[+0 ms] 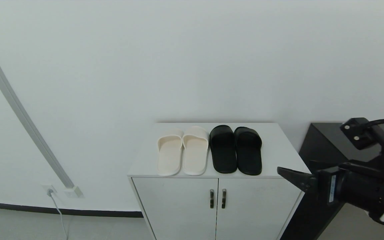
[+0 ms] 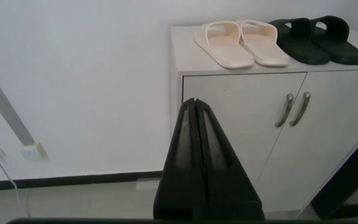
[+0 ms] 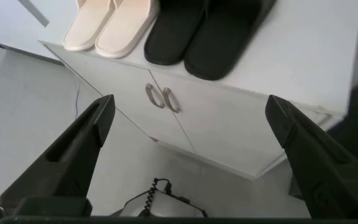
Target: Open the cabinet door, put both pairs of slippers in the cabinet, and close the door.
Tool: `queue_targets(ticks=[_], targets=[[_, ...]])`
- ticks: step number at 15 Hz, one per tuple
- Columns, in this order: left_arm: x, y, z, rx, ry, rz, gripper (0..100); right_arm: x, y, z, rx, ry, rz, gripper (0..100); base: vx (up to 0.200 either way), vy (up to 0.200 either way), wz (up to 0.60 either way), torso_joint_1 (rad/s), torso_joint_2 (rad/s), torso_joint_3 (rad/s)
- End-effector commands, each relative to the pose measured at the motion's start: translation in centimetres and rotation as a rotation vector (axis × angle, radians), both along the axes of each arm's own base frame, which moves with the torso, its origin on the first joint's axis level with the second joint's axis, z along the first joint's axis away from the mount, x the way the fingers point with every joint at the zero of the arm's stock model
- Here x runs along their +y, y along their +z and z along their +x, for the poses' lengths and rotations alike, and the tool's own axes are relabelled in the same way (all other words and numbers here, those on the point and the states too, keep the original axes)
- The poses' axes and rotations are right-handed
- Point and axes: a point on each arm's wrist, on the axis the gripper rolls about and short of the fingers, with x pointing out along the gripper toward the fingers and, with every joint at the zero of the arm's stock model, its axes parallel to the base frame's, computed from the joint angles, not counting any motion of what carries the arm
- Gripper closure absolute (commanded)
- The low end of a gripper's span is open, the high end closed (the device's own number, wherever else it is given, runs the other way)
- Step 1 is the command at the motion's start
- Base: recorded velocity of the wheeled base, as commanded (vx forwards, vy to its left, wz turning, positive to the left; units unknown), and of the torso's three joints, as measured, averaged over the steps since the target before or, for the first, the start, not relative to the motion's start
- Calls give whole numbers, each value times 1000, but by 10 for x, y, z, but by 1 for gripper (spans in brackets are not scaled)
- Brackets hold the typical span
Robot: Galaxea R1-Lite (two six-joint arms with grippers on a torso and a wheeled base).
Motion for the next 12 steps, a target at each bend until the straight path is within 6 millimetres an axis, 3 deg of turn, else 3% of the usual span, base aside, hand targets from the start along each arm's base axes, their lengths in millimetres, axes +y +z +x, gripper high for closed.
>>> queue_targets(ticks=[1,2,4,12], targets=[[0,0,0,1,0,0,100,30,-8,26,32,1,-36,0,0,0,0,0,0,0],[0,0,0,1,0,0,100,30,-8,26,32,1,-36,0,0,0,0,0,0,0],[0,0,0,1,-1,0,100,58,-14,53,-1,-30,-30,0,0,0,0,0,0,0],[0,0,0,1,0,0,100,128,-63,129,-51,-248,-104,0,0,0,0,0,0,0]])
